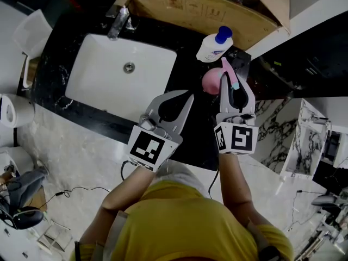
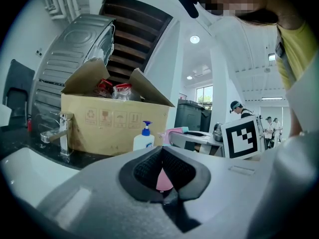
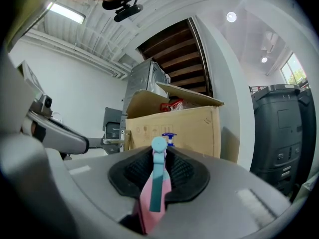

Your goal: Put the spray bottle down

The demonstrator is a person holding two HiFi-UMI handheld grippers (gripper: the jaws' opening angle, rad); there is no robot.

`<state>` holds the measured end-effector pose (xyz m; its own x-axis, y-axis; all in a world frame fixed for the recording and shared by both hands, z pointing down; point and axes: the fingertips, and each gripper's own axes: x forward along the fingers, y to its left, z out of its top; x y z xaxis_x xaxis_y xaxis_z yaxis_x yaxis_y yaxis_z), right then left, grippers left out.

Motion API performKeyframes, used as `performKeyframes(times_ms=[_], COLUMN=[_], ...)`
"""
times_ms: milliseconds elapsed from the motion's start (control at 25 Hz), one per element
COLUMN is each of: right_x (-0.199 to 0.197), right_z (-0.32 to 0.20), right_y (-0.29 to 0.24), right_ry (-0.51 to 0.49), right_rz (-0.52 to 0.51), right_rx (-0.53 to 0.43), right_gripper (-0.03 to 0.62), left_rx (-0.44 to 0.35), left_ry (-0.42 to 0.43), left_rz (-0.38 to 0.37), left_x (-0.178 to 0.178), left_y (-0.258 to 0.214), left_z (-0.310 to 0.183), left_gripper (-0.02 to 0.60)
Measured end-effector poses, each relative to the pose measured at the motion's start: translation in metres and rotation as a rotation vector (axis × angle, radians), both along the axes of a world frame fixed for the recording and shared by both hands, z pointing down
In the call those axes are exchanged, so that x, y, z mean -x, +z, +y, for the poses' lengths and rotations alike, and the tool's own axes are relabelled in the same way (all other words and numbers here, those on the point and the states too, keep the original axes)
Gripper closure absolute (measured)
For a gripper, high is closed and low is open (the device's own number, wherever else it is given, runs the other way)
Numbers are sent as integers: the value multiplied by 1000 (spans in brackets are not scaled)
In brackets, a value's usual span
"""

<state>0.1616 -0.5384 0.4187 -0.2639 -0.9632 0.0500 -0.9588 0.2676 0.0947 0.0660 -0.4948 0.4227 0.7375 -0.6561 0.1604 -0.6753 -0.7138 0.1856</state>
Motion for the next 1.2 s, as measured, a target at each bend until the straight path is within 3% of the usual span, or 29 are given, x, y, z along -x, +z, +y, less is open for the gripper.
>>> performKeyframes(times_ms=[200,360,560,840,920,1000,1120,1200], right_x=[1,1,-2,-20,-25,-28,-30,-30], right_z=[1,2,10,47,61,76,95,107], right_y=[6,10,7,-7,-13,-19,-26,-28], right_ry=[0,6,21,85,103,115,130,137], right_rz=[15,22,44,56,69,75,10,-28], right_rx=[44,76,94,98,91,79,91,107], right_gripper=[518,414,343,342,367,436,555,590], left_rx=[-1,0,2,-32,-45,-60,-79,-90], left_ry=[1,6,14,35,44,53,52,43], left_rz=[4,11,32,50,56,60,69,72], left_x=[1,2,1,-3,-5,-6,-2,3], left_y=[-2,-4,-8,-22,-29,-36,-46,-52], left_z=[4,7,12,25,32,39,46,52], left_gripper=[578,578,578,578,578,578,578,578])
